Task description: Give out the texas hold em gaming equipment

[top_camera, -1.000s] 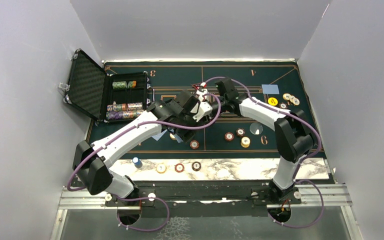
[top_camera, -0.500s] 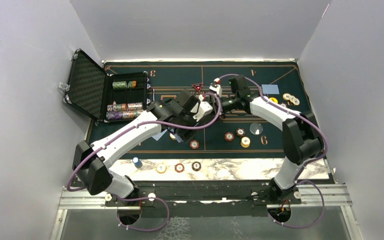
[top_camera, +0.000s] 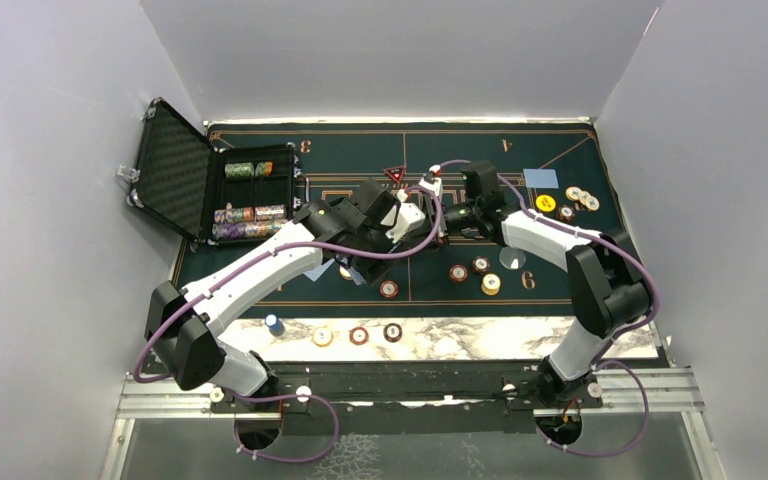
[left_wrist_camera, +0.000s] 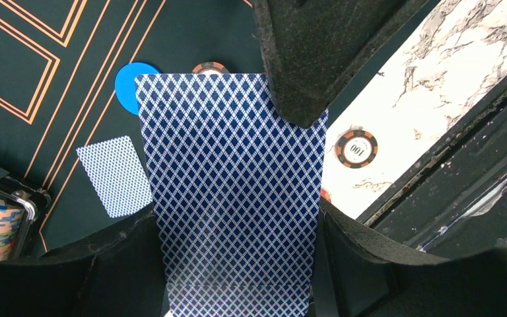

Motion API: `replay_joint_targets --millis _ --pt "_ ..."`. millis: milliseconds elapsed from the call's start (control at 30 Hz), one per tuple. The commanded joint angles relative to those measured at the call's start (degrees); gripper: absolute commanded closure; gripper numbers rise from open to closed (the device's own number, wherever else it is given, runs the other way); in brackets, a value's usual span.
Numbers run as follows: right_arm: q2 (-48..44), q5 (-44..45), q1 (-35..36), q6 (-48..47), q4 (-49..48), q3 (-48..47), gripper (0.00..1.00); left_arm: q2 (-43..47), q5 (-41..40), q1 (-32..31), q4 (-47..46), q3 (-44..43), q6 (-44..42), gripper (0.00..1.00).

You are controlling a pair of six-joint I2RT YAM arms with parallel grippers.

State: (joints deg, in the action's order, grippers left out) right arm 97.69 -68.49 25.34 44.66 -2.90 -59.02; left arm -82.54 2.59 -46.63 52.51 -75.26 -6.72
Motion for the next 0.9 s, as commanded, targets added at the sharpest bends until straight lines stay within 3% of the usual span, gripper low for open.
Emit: replay_joint_targets --millis 0,167,267,433,633,867 --pt "-2.54 -1.07 0.23 2.28 -4.26 -0.25 0.59 1.30 1.41 -0.18 -1.27 -1.99 -0.53 1.00" --pt "-2.58 -0.43 0.22 -0.60 0.21 -2.37 0.63 1.11 1.45 -0.19 -1.27 -1.73 -0.66 1.00" --pt "-2.78 -0.64 0.23 -0.93 0.80 -2.54 0.73 1.20 1.41 -0.16 -1.35 -1.55 -0.65 1.00" --pt "-2.76 -1.12 0.21 -1.36 1.88 -3.34 0.81 1.07 1.41 -0.21 -1.45 -1.37 -0.74 1.00" --pt "-3.54 0.17 -0.82 -6.36 9.78 -5.65 0.99 0.89 1.12 -0.19 -1.44 -0.86 -0.66 1.00" --pt "-4.44 -1.30 -4.13 -11.30 14.16 -6.67 0.99 0.17 0.52 -0.19 -1.62 -0.59 -0.54 1.00"
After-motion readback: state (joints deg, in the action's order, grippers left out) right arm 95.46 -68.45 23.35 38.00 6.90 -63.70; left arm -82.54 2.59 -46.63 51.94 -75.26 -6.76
